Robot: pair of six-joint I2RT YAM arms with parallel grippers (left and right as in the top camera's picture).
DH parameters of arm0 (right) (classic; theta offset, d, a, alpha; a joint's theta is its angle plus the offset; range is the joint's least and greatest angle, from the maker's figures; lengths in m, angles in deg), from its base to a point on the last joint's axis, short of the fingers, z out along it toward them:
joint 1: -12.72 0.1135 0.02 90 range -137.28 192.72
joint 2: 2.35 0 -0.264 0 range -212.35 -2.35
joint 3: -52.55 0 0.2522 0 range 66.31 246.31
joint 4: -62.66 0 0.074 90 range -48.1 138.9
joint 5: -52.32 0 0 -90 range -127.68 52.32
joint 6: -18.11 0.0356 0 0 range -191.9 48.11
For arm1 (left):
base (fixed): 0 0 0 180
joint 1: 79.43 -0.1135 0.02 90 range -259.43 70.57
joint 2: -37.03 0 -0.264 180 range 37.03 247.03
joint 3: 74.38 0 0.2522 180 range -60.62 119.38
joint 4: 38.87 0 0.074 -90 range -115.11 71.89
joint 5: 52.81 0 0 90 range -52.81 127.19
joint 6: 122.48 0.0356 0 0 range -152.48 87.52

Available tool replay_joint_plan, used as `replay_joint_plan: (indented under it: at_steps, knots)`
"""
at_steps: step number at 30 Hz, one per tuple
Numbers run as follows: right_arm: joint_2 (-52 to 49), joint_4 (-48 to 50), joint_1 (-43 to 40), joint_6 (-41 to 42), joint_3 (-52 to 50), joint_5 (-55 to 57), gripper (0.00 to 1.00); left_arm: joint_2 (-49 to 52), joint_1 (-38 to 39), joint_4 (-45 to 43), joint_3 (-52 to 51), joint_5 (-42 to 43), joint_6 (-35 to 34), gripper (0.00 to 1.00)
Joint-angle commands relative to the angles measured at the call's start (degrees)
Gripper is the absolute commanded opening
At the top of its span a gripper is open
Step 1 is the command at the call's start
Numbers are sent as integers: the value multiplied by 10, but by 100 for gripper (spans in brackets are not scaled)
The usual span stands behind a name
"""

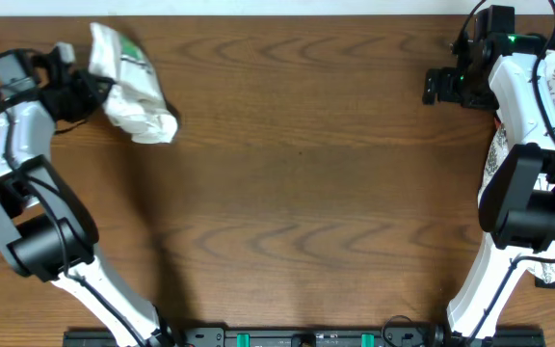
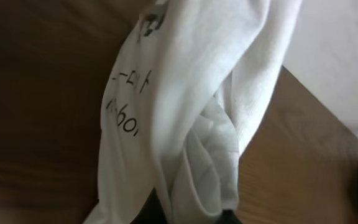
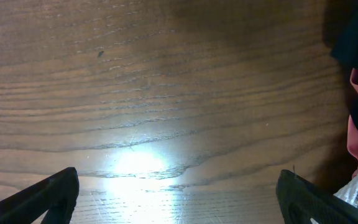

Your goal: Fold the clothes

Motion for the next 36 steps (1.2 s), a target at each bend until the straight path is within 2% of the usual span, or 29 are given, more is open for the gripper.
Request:
replay_joint_plan:
  at_steps: [1, 10, 18, 23, 27, 34, 36]
  knots:
    - [4, 0, 1, 6, -2, 3, 99, -5, -22, 5, 6, -54, 16, 5]
    - [4, -1, 1, 6, -2, 3, 99, -5, -24, 4, -13, -262, 89, 6]
    - [4, 0, 1, 6, -2, 3, 99, -5, -35, 4, -13, -374, 150, 6]
    - [4, 0, 1, 6, -2, 3, 99, -5, -54, 4, -13, -389, 183, 6]
    - [4, 0, 1, 6, -2, 3, 99, -5, -68, 4, -13, -415, 183, 6]
    - [4, 0, 1, 6, -2, 4, 99, -8, -70, 4, -11, -409, 181, 6]
    - [4, 0, 1, 6, -2, 3, 99, -24, -50, 5, -3, -378, 168, 6]
